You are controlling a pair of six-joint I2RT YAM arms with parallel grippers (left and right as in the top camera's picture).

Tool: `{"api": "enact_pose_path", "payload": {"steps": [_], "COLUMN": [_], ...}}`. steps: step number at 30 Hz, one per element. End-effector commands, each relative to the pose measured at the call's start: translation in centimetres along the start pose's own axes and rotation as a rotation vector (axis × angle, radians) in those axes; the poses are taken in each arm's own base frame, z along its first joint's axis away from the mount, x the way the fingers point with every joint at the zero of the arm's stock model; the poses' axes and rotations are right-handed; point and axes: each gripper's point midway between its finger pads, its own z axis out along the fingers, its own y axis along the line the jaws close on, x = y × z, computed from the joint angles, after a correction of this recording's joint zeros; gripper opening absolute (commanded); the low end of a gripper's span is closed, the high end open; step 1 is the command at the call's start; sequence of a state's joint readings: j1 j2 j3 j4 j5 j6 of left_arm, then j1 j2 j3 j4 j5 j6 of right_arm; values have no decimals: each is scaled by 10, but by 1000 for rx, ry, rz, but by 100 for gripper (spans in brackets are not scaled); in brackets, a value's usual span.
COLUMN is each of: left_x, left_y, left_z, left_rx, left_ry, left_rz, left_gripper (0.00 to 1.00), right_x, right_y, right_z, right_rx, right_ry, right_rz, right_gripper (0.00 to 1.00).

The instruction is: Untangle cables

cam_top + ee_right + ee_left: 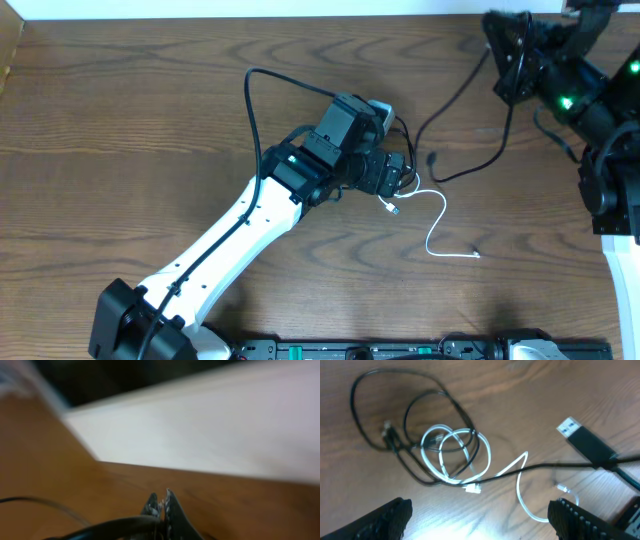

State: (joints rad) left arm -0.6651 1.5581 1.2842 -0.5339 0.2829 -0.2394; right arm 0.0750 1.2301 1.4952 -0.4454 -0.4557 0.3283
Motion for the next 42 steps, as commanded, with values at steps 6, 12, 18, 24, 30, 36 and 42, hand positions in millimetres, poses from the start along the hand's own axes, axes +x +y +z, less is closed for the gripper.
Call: {"api": "enact_pose_path", "payload": {"steps": [6, 12, 18, 24, 30, 36, 42], "left_x": [28, 30, 40, 46, 48, 48, 49], "left_y": [20, 20, 24, 29, 31, 31, 31], "left_z": [1, 1, -1, -3, -3, -3, -4], "left_rx": [-98, -99, -119, -147, -156, -156, -157], "left_ry": [107, 112, 152, 176, 184, 183, 188], "left_rz": [-33, -35, -38, -43, -44, -44, -45], "left_gripper": [92, 92, 92, 92, 92, 92, 92], "right_x": [39, 77, 122, 149, 157, 173, 195], "right_y": [-132, -169, -213, -261, -292, -262, -224], "right_z": [-24, -24, -42, -80, -115, -76, -67], "right_rx": [712, 832, 993, 1190, 1248, 872, 717], "right_ry": [137, 295, 481, 606, 627, 629, 746], "right_rz": [-76, -50, 26, 109, 243, 451, 517], "right_gripper": [1, 1, 1, 1, 6, 52, 65]}}
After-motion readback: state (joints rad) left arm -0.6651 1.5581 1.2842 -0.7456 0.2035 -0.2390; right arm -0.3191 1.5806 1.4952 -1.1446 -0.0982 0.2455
